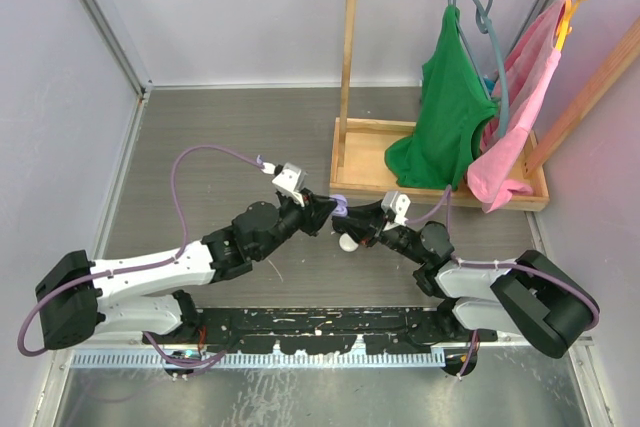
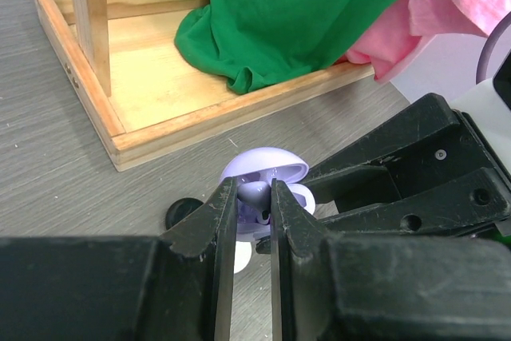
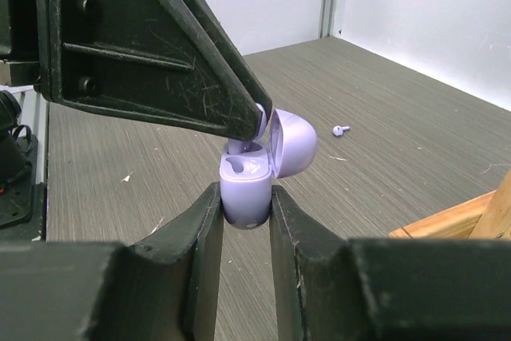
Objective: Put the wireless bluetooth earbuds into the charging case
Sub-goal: Place the earbud in the charging case.
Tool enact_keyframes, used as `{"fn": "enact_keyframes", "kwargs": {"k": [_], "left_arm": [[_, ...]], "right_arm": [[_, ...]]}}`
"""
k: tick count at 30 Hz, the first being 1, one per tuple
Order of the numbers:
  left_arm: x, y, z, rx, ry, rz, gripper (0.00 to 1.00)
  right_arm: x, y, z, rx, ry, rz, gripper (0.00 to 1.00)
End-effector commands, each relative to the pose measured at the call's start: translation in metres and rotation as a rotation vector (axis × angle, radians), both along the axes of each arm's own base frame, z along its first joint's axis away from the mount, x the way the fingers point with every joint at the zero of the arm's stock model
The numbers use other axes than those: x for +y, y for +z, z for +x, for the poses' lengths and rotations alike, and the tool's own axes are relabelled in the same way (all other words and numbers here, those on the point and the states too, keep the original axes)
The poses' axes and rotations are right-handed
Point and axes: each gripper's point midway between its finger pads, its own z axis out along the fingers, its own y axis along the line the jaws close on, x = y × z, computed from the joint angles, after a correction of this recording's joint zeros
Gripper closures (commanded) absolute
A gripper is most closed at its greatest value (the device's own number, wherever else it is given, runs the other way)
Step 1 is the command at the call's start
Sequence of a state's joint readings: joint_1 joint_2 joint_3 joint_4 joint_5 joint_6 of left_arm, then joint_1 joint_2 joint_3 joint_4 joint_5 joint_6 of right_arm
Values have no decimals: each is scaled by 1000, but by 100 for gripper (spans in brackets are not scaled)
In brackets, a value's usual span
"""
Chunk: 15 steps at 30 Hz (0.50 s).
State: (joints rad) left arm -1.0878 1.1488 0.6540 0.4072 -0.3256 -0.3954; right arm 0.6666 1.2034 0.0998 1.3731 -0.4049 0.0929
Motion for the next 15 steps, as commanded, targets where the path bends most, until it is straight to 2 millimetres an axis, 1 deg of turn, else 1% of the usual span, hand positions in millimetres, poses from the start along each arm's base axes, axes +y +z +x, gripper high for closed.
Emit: {"fn": "enact_keyframes", "kwargs": {"k": [1, 5, 8, 12, 15], "left_arm": [[1, 13, 4, -44, 29, -42, 80], [3, 12, 4, -35, 38, -41, 75], [5, 12, 4, -27, 47, -37, 68], [7, 16, 3, -26, 50, -43, 57], [9, 21, 4, -27, 60, -52, 51]], "right_arm": [[-3, 31, -5, -94, -1, 78, 95], [-5, 32, -4, -96, -13, 83, 94], [-6, 31, -3, -95, -17, 81, 94], [-5, 30, -3, -92, -18, 78, 94], [-5, 29, -1, -89, -27, 73, 94]]}}
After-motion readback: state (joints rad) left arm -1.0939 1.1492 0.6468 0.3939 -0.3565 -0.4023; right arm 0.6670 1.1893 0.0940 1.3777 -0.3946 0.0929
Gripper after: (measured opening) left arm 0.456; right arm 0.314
